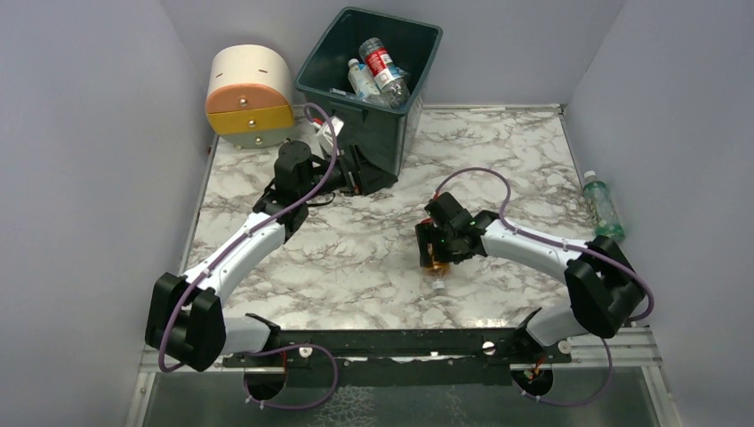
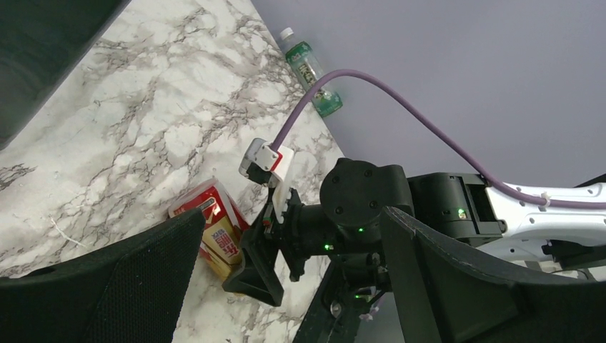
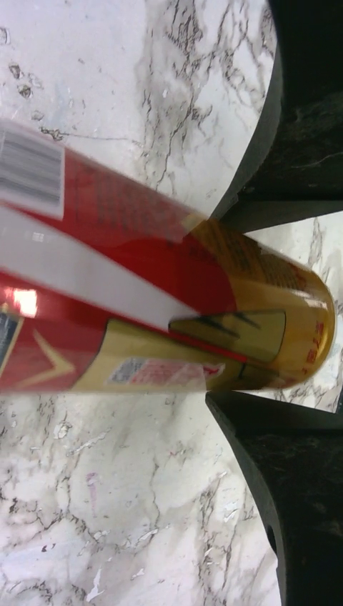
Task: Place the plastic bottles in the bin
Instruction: Pick up the plastic bottle at the center of the board.
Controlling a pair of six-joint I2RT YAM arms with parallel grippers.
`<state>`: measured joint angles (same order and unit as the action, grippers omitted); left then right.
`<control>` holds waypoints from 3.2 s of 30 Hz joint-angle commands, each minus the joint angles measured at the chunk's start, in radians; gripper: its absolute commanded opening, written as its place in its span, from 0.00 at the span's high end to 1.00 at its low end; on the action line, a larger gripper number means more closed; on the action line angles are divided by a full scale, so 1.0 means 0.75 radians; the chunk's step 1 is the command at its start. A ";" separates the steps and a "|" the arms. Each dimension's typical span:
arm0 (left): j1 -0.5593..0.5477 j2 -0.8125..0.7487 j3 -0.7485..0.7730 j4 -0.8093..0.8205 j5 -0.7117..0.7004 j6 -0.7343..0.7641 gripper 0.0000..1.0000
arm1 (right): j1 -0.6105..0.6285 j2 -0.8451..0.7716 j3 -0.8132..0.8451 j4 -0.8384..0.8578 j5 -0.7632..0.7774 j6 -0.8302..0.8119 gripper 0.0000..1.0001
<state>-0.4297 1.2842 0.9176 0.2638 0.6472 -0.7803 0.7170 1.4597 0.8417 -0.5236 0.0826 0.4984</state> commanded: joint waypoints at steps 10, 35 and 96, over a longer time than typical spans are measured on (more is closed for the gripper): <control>-0.004 0.014 -0.030 0.074 0.094 -0.011 0.01 | 0.005 -0.099 0.036 0.051 -0.120 -0.008 0.39; -0.135 -0.079 -0.060 0.284 0.092 -0.199 0.01 | 0.005 -0.468 0.286 0.303 -0.763 0.143 0.39; 0.318 1.060 1.867 0.215 -0.067 -0.226 0.53 | 0.005 -0.955 0.065 -0.076 -0.554 0.217 0.01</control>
<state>-0.2234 1.9739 2.1727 0.4004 0.6846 -0.9394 0.7143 0.7483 0.9016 -0.6224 -0.3061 0.6445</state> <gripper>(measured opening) 0.694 0.992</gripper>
